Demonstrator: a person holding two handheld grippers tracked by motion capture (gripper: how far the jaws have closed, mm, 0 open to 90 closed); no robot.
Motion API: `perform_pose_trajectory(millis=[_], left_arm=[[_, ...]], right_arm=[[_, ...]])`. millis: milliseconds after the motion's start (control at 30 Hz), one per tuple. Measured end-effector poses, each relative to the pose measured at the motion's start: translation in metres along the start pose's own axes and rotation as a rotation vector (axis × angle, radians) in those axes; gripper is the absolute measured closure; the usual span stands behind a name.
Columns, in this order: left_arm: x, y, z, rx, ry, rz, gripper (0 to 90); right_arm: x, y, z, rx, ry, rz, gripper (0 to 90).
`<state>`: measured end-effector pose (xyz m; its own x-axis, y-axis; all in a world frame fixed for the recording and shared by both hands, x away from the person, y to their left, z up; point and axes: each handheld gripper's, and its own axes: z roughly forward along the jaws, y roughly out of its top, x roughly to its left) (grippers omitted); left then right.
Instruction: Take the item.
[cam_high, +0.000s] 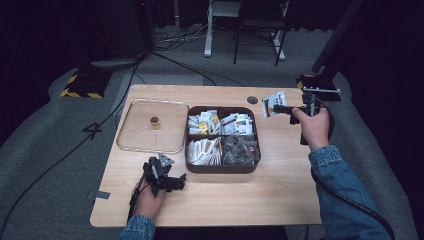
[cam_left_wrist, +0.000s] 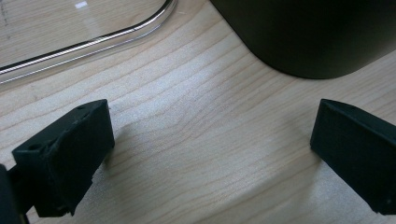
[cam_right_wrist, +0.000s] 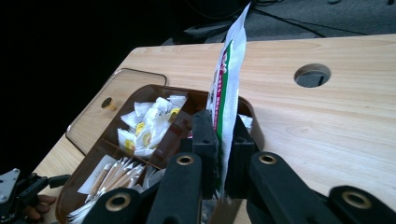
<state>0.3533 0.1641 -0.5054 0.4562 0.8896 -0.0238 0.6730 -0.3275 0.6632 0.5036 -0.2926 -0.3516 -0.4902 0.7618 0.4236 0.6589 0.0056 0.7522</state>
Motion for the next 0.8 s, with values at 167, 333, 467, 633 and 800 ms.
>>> perform_pose_trajectory(millis=[167,333,467,633,800], left_arm=[[0.0,0.0,0.0,0.0,0.0,0.0,0.0],[0.0,0.0,0.0,0.0,0.0,0.0,0.0],[0.0,0.0,0.0,0.0,0.0,0.0,0.0],[0.0,0.0,0.0,0.0,0.0,0.0,0.0],[0.0,0.0,0.0,0.0,0.0,0.0,0.0]], right_arm=[[-0.014,-0.001,-0.009,-0.001,-0.037,-0.003,86.2],[-0.032,-0.005,-0.016,0.003,-0.076,0.015,86.2],[-0.049,-0.01,-0.016,0.021,-0.106,0.035,86.2],[-0.064,-0.016,-0.017,0.032,-0.133,0.062,86.2],[-0.078,-0.022,-0.017,0.044,-0.154,0.069,86.0]])
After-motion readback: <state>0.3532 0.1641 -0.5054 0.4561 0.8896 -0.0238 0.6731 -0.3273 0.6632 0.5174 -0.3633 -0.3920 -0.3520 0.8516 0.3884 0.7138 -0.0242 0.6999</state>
